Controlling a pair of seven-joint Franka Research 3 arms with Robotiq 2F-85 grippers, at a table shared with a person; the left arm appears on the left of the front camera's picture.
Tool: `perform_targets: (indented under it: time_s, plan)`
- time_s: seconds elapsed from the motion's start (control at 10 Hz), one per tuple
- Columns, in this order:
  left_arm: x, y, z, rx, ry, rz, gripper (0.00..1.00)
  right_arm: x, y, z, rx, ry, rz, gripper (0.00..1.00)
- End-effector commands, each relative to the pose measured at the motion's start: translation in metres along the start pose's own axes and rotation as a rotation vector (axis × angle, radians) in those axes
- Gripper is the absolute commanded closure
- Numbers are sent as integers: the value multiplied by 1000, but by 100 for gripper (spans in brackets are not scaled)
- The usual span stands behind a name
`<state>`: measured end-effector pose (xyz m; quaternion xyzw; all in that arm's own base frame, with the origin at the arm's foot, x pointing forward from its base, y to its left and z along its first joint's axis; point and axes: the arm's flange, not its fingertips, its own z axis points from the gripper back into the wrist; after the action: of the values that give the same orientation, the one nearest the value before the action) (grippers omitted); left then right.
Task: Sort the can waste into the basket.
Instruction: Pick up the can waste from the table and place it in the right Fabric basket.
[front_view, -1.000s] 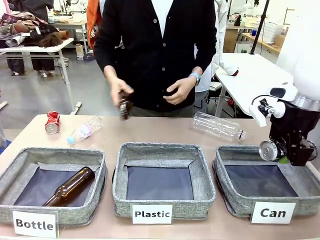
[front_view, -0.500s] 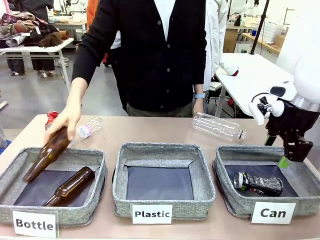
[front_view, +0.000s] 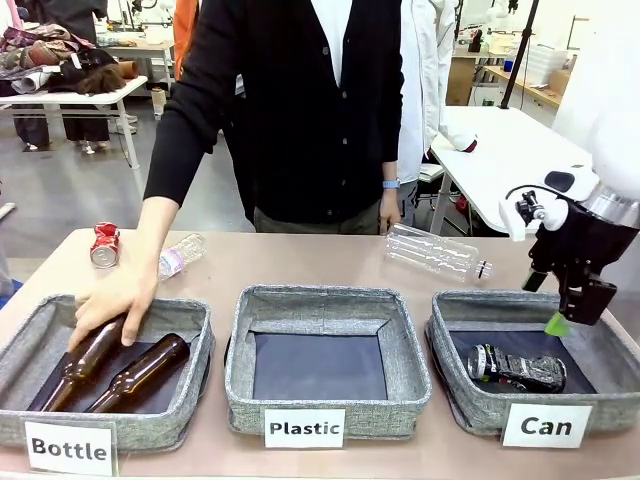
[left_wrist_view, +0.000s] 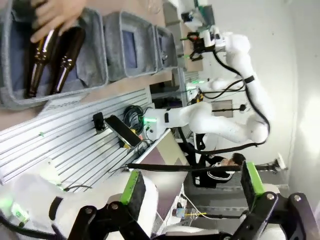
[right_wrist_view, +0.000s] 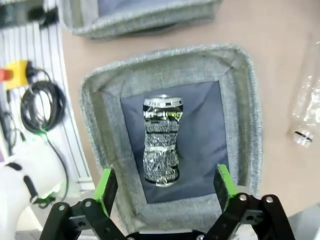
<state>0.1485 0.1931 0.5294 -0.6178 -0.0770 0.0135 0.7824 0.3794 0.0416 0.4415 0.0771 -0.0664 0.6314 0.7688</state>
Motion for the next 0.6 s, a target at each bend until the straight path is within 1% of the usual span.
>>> perform_targets:
  time_s: [0.0,0.1,0.2,0.3,0.4,0.5]
  plan:
    - [-7,-9,39,-33,-4,-17,0,1,-8,-1,-2,-148,-70,0]
    - [-16,-9,44,-17,0,-34,0,-5,-10,1,27,-233,-101,0]
    - [-21,-11,40,-32,19,-33,0,-13,-13,4,93,-339,-164,0]
    - [-23,-13,31,-33,47,-42,0,-20,-16,7,150,-396,-260,0]
    - [-22,-17,18,-33,81,-51,0,-27,-19,18,223,-462,-337,0]
    - [-20,-21,7,-16,120,-67,0,-40,-17,30,337,-593,-404,0]
